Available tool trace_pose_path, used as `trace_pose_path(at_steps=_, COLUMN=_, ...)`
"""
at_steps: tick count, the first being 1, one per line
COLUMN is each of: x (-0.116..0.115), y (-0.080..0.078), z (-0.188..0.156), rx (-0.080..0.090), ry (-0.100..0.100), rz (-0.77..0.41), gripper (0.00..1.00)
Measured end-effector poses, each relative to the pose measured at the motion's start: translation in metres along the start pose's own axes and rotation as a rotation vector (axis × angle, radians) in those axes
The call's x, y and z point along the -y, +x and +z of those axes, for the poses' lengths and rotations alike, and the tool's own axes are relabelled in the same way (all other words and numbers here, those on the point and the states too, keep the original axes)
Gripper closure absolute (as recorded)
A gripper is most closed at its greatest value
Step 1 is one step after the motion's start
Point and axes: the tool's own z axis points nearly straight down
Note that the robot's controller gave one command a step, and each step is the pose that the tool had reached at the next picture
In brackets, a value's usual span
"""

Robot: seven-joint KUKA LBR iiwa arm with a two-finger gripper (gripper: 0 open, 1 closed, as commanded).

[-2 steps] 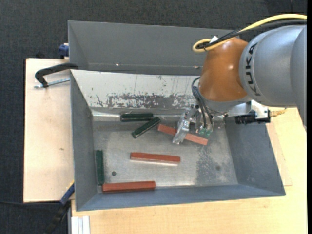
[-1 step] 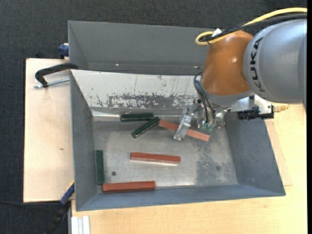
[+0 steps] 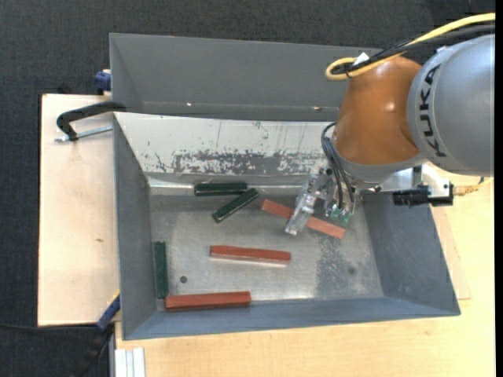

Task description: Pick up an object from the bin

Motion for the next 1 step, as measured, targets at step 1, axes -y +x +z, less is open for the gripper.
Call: trace_pose_path(at_steps=1, x=-0.0146, y=-0.022, z=-0.055, rx=-0.002, ry=0.003, rz=-0.061, gripper=1.0)
